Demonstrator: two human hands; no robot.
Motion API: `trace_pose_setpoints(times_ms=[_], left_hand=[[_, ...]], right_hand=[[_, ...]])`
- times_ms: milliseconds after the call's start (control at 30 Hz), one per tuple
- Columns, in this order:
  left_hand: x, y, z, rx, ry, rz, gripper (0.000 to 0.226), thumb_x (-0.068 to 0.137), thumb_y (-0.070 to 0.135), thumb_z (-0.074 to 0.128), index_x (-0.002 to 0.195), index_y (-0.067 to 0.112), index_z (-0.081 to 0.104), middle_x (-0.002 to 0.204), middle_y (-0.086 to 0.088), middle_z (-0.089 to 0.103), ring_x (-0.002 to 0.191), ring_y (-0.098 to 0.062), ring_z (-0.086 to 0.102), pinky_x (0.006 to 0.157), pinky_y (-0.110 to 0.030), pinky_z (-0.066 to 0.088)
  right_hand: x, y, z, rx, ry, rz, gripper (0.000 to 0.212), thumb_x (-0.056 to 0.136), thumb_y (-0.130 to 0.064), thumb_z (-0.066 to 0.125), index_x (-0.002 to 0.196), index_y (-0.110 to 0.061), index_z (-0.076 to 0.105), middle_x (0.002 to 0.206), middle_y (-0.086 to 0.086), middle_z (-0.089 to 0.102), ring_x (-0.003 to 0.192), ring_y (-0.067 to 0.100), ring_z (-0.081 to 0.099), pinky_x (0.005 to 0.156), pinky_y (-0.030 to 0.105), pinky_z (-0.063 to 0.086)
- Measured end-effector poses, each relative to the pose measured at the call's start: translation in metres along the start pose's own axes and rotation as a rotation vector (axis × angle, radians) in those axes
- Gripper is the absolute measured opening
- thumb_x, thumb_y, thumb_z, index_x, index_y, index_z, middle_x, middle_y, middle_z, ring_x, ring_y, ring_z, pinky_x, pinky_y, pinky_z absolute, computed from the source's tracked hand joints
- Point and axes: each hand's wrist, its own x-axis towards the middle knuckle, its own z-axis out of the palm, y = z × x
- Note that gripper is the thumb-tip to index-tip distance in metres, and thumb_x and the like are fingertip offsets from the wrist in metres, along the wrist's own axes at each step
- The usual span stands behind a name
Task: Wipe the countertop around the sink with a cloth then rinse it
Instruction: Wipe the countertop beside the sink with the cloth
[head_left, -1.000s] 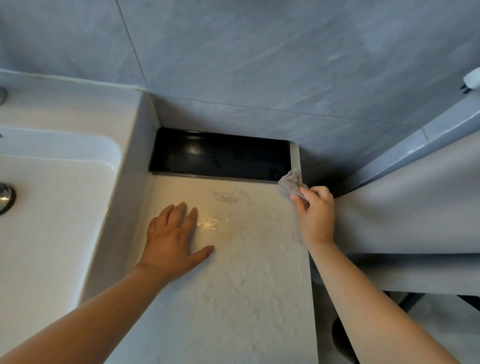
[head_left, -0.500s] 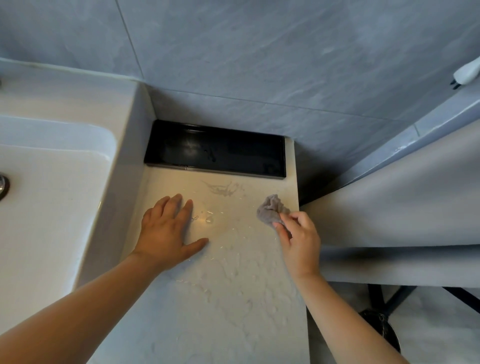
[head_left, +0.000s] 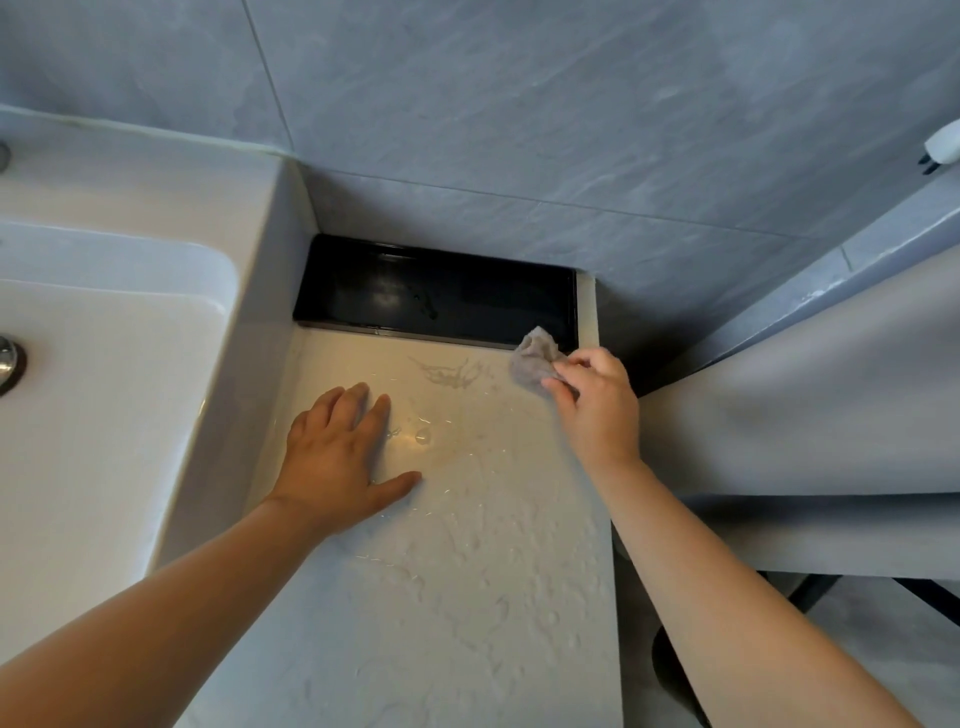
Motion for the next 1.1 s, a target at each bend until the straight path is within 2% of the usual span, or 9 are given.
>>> trace_pose_setpoints(times_ms=[100, 233, 467, 533, 633, 733, 833, 933, 1100], left_hand=[[0.0, 0.0, 0.001, -0.001, -0.004, -0.002, 0.109, 0.059, 0.088, 0.006, 0.15, 0.029, 0.006, 0.159, 0.001, 0.003, 0.145, -0.027, 0.002, 0.116, -0.046, 0.01], [-0.001, 0.0, 0.0, 0.001, -0.006, 0.004, 0.109, 0.059, 0.088, 0.005, 0.15, 0.029, 0.005, 0.159, 0.001, 0.002, 0.145, -0.027, 0.001, 0.116, -0.046, 0.01], [-0.001, -0.002, -0.003, 0.017, -0.022, 0.024, 0.1, 0.069, 0.083, 0.023, 0.15, 0.028, 0.003, 0.159, 0.0, 0.001, 0.145, -0.027, 0.001, 0.116, -0.045, 0.011], [0.0, -0.003, -0.003, 0.011, -0.018, 0.035, 0.099, 0.071, 0.082, 0.027, 0.151, 0.028, 0.004, 0.159, -0.001, 0.001, 0.145, -0.027, 0.001, 0.116, -0.045, 0.011], [-0.001, -0.007, -0.002, 0.009, -0.013, 0.047, 0.105, 0.066, 0.086, 0.02, 0.151, 0.028, 0.004, 0.159, -0.002, 0.001, 0.145, -0.028, 0.0, 0.116, -0.044, 0.01], [-0.004, -0.006, 0.002, 0.01, -0.024, 0.044, 0.106, 0.067, 0.087, 0.022, 0.151, 0.028, -0.002, 0.159, -0.001, -0.005, 0.145, -0.028, -0.005, 0.116, -0.044, 0.006], [-0.004, -0.005, 0.003, 0.014, -0.004, 0.037, 0.104, 0.068, 0.088, 0.018, 0.15, 0.028, -0.002, 0.159, 0.0, -0.005, 0.145, -0.027, -0.006, 0.116, -0.045, 0.005], [-0.008, -0.007, 0.001, -0.035, 0.029, 0.049, 0.102, 0.068, 0.084, 0.008, 0.151, 0.027, 0.001, 0.159, 0.0, 0.0, 0.146, -0.025, -0.001, 0.117, -0.041, 0.006], [-0.034, -0.013, 0.016, -0.072, 0.124, -0.032, 0.095, 0.079, 0.079, 0.016, 0.15, 0.016, 0.018, 0.157, -0.007, 0.018, 0.145, -0.029, 0.011, 0.117, -0.049, 0.01]], right_hand=[[-0.005, 0.005, 0.018, 0.037, 0.013, 0.019, 0.024, 0.084, -0.021, 0.068, 0.106, -0.011, 0.07, 0.107, 0.002, 0.063, 0.092, 0.017, 0.06, 0.078, 0.033, 0.049], [-0.011, -0.004, 0.025, 0.093, 0.058, 0.119, 0.025, 0.085, -0.023, 0.068, 0.108, -0.014, 0.07, 0.107, -0.001, 0.064, 0.096, 0.014, 0.06, 0.087, 0.03, 0.038], [-0.062, -0.034, 0.022, 0.188, -0.056, 0.037, 0.025, 0.085, -0.033, 0.064, 0.104, -0.018, 0.071, 0.099, -0.005, 0.061, 0.09, 0.01, 0.054, 0.083, 0.043, 0.048], [-0.074, -0.04, 0.018, 0.226, -0.105, 0.024, 0.023, 0.085, -0.031, 0.064, 0.102, -0.017, 0.071, 0.097, -0.005, 0.059, 0.088, 0.008, 0.053, 0.079, 0.036, 0.05], [-0.082, -0.047, 0.009, 0.302, -0.148, 0.052, 0.019, 0.085, -0.022, 0.069, 0.1, -0.01, 0.071, 0.094, -0.005, 0.057, 0.084, 0.006, 0.056, 0.073, 0.015, 0.047], [-0.062, -0.048, -0.003, 0.342, -0.053, 0.106, 0.02, 0.085, -0.018, 0.068, 0.102, -0.007, 0.07, 0.095, -0.007, 0.056, 0.084, 0.001, 0.055, 0.073, 0.007, 0.043], [-0.02, -0.037, -0.001, 0.239, 0.009, 0.049, 0.02, 0.085, -0.017, 0.068, 0.101, -0.006, 0.071, 0.096, -0.001, 0.06, 0.084, 0.01, 0.056, 0.075, 0.015, 0.047], [0.007, -0.026, 0.019, 0.155, -0.044, 0.003, 0.022, 0.084, -0.018, 0.069, 0.102, -0.007, 0.072, 0.097, 0.003, 0.064, 0.085, 0.017, 0.059, 0.075, 0.03, 0.053], [0.002, -0.031, 0.049, 0.185, 0.007, 0.059, 0.025, 0.087, -0.023, 0.065, 0.109, -0.012, 0.07, 0.106, 0.0, 0.063, 0.094, 0.022, 0.058, 0.08, 0.038, 0.052]])
